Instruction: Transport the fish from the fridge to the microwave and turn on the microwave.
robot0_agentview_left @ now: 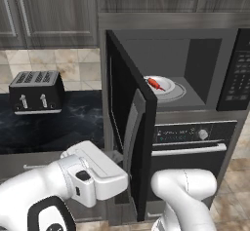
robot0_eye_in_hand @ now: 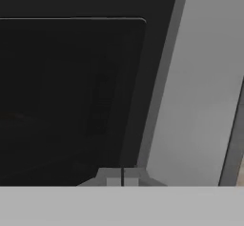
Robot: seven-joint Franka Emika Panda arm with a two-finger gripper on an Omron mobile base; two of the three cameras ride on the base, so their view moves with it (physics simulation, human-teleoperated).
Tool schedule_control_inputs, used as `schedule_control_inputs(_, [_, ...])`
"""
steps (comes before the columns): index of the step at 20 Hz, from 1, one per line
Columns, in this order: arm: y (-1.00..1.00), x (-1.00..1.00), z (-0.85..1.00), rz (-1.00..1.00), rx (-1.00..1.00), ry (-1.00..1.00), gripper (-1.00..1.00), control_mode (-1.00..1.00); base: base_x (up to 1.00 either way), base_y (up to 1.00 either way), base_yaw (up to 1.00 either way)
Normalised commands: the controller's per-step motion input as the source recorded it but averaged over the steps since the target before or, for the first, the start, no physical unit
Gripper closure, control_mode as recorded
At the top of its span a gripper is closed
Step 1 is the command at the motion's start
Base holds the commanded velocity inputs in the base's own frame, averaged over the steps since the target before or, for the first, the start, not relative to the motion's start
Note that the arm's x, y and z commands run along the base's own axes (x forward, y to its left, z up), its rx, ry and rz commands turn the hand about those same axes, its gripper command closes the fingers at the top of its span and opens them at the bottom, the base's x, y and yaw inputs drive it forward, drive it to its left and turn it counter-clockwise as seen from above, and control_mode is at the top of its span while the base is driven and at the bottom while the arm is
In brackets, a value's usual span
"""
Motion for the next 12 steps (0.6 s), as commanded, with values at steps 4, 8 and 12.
schedule_control_inputs(4, [-0.28,0.18,0.00,0.00,0.00,0.00,1.00,-1.00,0.00,0.00,0.00])
schedule_control_inputs(8, [-0.15,0.13,0.00,0.00,0.00,0.00,1.00,-1.00,0.00,0.00,0.00])
schedule_control_inputs(12, [-0.18,0.15,0.00,0.00,0.00,0.00,1.00,-1.00,0.00,0.00,0.00])
